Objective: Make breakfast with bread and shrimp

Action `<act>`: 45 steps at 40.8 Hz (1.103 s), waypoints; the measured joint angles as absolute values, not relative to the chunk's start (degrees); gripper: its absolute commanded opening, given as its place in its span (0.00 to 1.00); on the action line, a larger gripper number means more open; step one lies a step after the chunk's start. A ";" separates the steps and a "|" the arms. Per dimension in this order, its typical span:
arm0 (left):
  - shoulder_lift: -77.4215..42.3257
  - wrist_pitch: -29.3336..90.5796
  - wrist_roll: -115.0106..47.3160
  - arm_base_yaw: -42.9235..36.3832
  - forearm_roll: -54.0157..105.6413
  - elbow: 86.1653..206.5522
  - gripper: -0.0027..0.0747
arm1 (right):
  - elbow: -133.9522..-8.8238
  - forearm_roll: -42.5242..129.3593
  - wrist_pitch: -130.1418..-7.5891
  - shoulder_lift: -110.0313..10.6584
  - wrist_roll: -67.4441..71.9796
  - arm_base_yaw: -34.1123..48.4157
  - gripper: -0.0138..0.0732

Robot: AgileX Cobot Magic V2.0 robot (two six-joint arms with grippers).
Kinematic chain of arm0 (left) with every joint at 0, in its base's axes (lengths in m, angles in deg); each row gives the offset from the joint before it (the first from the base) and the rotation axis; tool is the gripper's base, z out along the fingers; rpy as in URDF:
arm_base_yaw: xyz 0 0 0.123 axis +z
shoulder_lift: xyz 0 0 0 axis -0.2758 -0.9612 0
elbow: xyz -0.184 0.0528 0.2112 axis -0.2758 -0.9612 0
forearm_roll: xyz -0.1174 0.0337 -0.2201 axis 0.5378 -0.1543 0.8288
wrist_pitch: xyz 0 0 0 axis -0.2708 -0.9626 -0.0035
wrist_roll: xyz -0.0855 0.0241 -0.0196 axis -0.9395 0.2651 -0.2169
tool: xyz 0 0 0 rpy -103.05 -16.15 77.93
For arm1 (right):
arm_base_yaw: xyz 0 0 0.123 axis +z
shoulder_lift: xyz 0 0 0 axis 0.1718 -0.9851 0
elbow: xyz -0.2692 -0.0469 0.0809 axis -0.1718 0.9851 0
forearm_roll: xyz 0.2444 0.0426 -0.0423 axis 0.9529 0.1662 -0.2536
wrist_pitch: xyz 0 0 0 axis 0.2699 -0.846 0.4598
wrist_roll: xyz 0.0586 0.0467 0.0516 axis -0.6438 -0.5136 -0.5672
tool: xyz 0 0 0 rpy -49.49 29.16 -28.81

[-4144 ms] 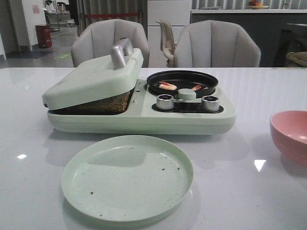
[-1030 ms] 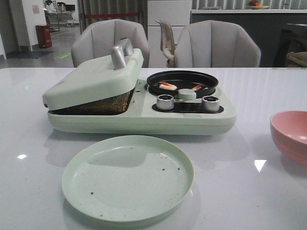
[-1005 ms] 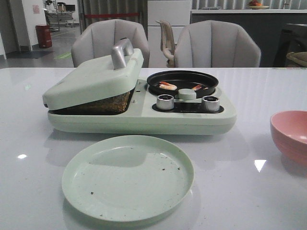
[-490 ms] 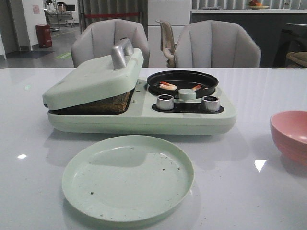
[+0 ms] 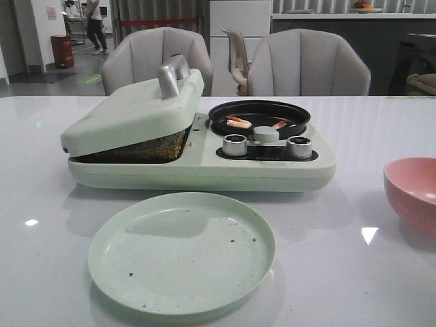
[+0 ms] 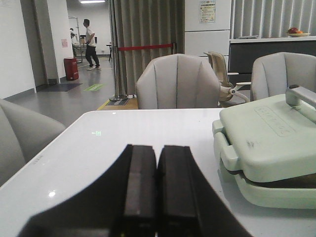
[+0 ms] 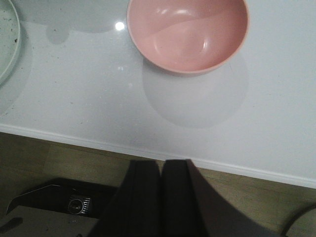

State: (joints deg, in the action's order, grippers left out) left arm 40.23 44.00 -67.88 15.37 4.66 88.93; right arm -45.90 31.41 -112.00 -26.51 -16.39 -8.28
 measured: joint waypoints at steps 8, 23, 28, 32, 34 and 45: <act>40.23 44.00 -67.88 15.37 4.66 88.93 0.16 | -45.90 31.41 -112.00 -26.51 -16.39 -8.28 0.20; 40.23 44.13 -67.88 15.37 4.66 88.93 0.16 | -45.90 31.41 -112.09 -25.66 -16.39 -8.28 0.20; 40.23 44.13 -67.88 15.37 4.66 88.93 0.16 | -45.45 31.13 -111.03 -21.70 -16.39 -9.45 0.20; 40.23 44.13 -67.88 15.37 4.66 88.93 0.16 | -43.24 29.67 -104.76 -15.69 -16.29 -9.71 0.20; 40.23 44.13 -67.88 15.37 4.66 88.93 0.16 | -41.38 29.16 -99.91 -12.62 -16.29 -9.71 0.20; 40.23 44.13 -67.88 15.37 4.66 88.93 0.16 | -25.58 29.06 -75.64 2.03 -16.29 -9.71 0.20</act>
